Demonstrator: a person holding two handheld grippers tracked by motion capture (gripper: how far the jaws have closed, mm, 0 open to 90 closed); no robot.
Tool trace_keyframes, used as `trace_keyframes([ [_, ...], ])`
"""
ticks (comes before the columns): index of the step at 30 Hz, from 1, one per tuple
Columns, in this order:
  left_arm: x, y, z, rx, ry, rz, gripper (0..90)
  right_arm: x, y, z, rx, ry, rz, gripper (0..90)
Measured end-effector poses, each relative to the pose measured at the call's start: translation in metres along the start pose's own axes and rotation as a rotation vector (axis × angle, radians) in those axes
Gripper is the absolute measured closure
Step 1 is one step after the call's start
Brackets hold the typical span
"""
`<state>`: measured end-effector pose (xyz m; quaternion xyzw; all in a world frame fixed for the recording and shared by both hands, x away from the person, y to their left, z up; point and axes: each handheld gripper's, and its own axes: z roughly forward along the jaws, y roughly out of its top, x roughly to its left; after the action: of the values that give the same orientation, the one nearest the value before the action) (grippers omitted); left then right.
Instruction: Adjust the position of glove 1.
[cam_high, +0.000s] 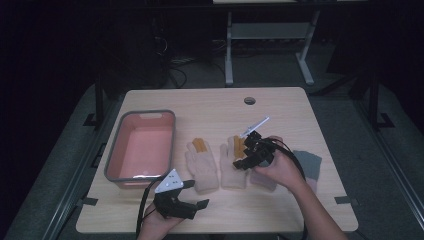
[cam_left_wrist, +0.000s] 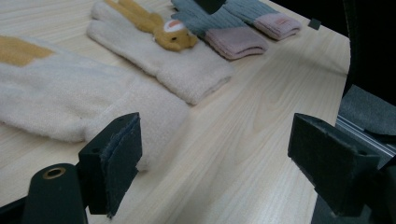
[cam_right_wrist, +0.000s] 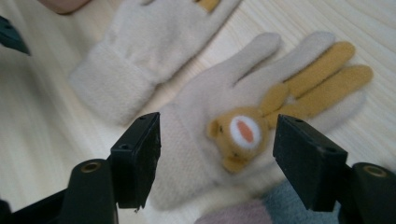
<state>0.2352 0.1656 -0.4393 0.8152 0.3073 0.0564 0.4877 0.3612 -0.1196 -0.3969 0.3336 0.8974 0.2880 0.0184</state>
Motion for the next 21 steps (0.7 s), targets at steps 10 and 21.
trace_keyframes([
  [10, -0.001, 0.0, -0.001, -0.001, -0.002, 0.0, 17.7, -0.01, 0.004, 0.025, 0.073, -0.02, 0.016, 36.5],
  [21, -0.001, -0.001, 0.0, 0.004, -0.005, 0.004, 17.7, -0.015, 0.001, 0.046, 0.135, -0.039, 0.028, 43.7],
])
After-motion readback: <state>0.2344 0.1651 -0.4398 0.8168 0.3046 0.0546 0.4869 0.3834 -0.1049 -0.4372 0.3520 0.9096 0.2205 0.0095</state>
